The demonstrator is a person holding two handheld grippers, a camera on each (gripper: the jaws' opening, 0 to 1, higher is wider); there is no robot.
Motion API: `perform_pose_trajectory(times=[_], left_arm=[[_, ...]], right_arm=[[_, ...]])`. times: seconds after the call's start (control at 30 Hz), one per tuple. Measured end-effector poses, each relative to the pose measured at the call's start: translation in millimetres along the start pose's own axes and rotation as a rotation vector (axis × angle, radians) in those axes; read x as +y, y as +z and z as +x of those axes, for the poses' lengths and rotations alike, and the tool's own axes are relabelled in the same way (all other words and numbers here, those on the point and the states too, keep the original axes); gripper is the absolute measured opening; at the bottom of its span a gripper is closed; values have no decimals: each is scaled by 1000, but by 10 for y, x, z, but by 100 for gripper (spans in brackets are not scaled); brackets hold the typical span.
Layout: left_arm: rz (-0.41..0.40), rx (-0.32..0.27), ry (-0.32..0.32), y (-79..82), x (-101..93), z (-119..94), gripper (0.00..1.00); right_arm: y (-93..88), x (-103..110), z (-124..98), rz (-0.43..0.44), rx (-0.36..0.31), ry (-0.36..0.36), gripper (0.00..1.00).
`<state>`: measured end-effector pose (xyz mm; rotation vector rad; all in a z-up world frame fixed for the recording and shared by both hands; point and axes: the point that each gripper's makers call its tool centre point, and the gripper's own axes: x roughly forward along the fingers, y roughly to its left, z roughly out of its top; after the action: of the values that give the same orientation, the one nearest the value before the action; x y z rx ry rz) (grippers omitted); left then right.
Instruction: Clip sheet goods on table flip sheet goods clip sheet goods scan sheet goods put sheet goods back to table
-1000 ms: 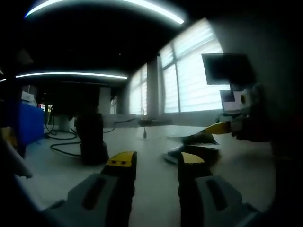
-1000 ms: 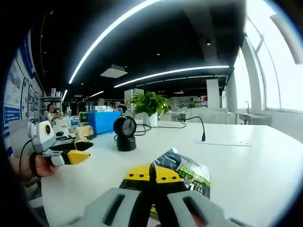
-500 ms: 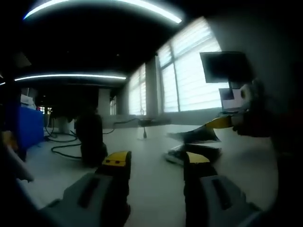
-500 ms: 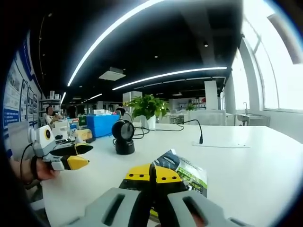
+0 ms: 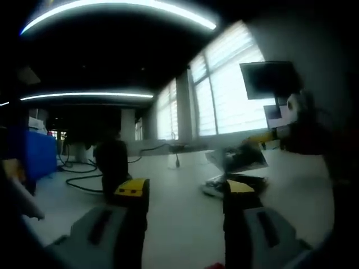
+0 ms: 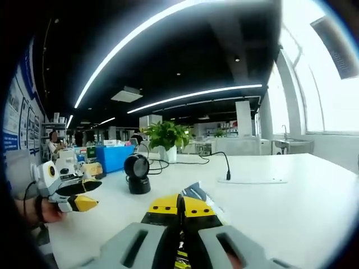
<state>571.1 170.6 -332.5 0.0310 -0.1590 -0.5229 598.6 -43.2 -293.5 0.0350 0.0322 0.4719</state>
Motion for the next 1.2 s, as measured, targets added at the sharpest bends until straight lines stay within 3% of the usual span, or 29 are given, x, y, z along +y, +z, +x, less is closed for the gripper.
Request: perform_pose_trajectory(times=[0.3,0.87,1.2], left_arm=[[15,11,-4,-12,-23,31,71],[1,46,-31,-66,-102,33,55],[-27,34,-6,-72,-15,31,55]], right_arm=[[54,-48,0,14,-10,-13,0],[124,-150,-17,56,-33,-35,0],[200,-264,-30,61,-50,-64,0]])
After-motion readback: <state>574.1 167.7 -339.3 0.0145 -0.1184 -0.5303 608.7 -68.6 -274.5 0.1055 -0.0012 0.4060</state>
